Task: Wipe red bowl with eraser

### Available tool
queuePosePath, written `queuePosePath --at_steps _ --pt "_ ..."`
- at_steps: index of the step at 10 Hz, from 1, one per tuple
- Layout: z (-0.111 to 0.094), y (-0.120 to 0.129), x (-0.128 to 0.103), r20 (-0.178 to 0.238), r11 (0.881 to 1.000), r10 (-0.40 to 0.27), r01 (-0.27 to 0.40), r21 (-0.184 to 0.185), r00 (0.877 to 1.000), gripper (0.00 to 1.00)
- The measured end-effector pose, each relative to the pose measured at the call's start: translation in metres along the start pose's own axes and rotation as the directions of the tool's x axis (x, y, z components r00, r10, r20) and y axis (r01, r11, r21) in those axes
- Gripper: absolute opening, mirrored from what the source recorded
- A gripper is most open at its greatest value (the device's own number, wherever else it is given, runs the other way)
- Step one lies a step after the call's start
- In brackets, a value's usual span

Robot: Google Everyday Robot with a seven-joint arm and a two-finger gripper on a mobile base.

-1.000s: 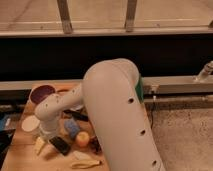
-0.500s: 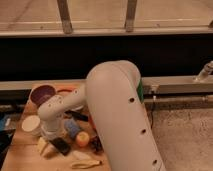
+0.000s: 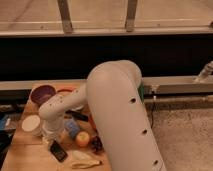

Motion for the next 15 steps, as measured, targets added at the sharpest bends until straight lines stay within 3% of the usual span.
queuePosePath --at_steps 1,5,7,11,15 --pt "0.006 0.003 0.0 0.007 1.0 -0.025 0.025 0.002 1.0 0.01" --pt "0.009 0.006 0.001 0.01 0.999 -0.039 0.039 0.008 0.999 0.0" --pt "-0.005 0.004 -0.004 0.061 0.998 -0.05 0.049 0.027 0.997 0.0" --pt "-0.102 -0.017 -0.015 0.244 0.992 -0.045 0.014 0.126 0.969 0.0" --pt "-0.19 -0.097 -0.016 0.371 0.976 0.036 -0.112 0.187 0.928 0.0"
